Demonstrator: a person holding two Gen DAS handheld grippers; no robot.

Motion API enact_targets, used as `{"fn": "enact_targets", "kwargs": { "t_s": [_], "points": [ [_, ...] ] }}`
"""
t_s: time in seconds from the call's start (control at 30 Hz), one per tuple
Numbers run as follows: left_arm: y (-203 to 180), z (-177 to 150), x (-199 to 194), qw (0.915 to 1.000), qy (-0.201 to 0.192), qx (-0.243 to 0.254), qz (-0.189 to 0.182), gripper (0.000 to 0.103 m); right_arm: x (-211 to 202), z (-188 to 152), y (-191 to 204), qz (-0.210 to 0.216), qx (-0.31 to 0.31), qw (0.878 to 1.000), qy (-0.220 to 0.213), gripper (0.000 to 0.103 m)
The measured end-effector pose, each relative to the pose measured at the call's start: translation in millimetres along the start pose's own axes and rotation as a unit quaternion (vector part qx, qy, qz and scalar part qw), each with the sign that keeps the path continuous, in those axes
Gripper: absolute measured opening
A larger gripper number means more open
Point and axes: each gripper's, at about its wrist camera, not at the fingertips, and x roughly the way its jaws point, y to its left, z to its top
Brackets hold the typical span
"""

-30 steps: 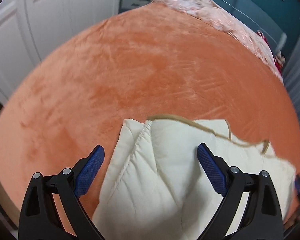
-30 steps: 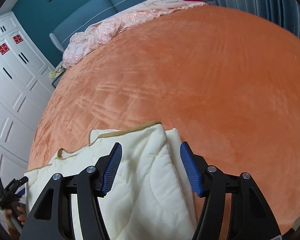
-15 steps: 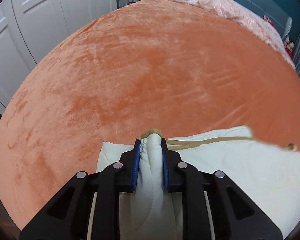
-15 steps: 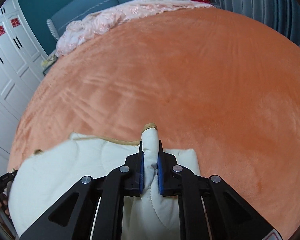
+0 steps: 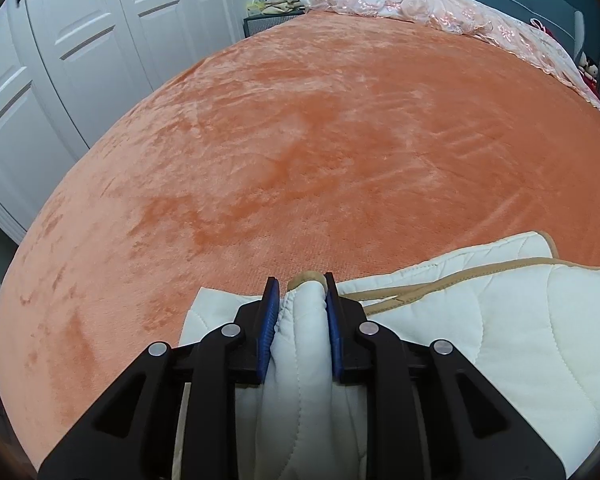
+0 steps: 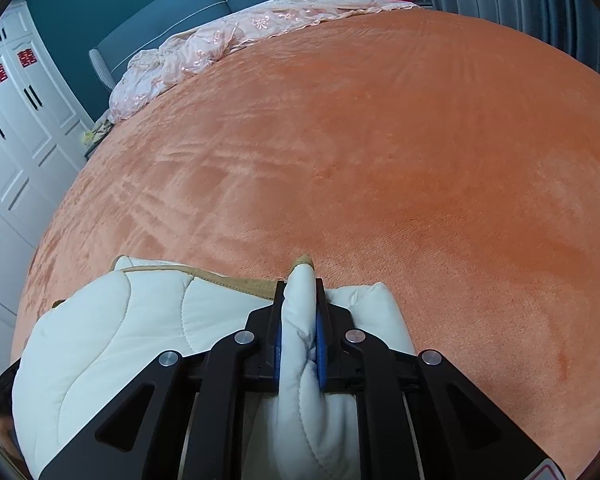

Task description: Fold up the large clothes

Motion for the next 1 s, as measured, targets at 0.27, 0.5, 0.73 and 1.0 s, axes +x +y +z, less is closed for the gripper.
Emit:
{"fn": "enact_targets", "kwargs": {
  "t_s": [0.27,0.5,0.73,1.0],
  "points": [
    [-0.9,-1.2,1.2,1.0000,-0.007,-0.003,0.001,0.020,0.3,-0.3,2.5,-0.005,-0.003,1.000,-0.003,0.009],
    [-1.5,-1.5,4.3,0.9999,-0.011,-0.007,0.005,0.021,2.6,0.8,1.9,-0.005,0.000,1.000,-0.004,0.009],
    [7.1,14.6,-4.9,0.9998,0.014,-0.012,0.009,0.035,-14.6,22.1,-2.6,-0.018,0.025,1.000,0.000,0.017],
    [-17.6,53.1,-109.5,0.9932,-0.067,0.022,-0.093,0.035,-61.8,31.1,96.8,0.050,-0.084,0.995,-0.021,0.026]
  ]
}}
